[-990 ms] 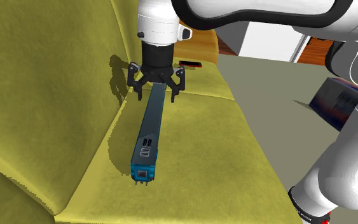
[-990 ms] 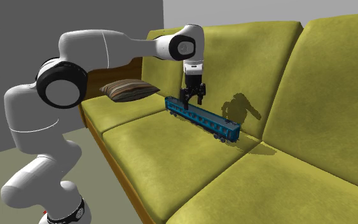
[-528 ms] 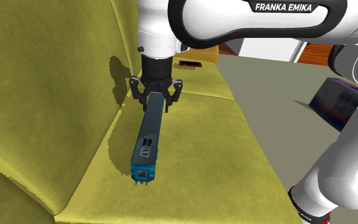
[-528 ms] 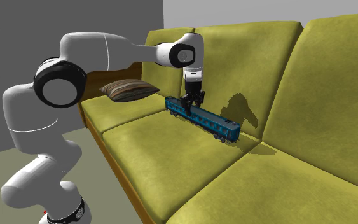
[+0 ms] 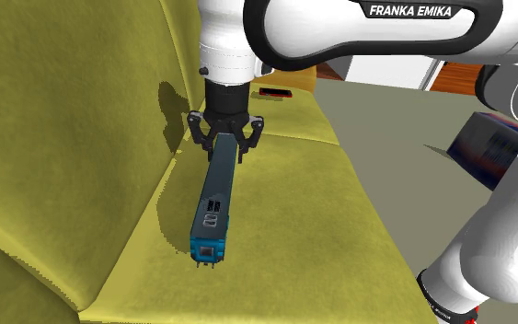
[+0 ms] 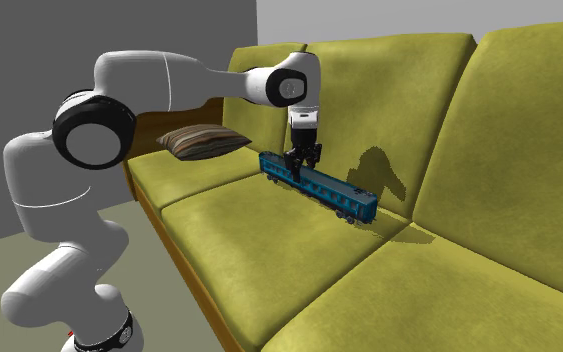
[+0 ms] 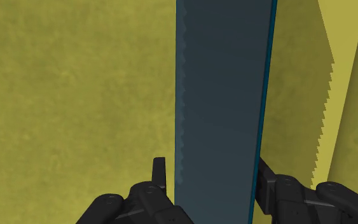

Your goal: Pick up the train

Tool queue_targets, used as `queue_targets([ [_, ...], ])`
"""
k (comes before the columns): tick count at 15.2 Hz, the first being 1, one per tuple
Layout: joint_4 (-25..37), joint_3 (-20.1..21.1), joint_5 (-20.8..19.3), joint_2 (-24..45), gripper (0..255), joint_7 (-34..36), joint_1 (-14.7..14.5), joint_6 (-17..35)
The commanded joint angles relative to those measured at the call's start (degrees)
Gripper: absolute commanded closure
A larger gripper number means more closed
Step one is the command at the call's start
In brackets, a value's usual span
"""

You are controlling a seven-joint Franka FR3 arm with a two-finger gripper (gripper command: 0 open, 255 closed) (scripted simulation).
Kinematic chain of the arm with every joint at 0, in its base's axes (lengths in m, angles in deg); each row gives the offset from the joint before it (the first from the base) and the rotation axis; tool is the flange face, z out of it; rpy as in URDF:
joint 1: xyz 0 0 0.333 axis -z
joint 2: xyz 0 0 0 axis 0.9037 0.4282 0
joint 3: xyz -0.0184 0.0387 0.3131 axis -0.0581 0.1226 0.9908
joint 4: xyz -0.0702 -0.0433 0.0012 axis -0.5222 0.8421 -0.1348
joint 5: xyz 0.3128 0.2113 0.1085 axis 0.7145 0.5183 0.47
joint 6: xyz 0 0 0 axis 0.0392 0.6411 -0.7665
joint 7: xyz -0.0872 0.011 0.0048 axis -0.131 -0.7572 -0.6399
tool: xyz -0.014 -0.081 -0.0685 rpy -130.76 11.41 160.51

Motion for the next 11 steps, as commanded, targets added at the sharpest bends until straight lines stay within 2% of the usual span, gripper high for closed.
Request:
queue_targets([
  [1, 0.1, 0.0, -0.1, 0.2, 255, 0.0, 0.0, 0.0],
  [11, 10.8, 0.4, -1.8, 2.8, 255, 0.6, -1.7, -8.7],
])
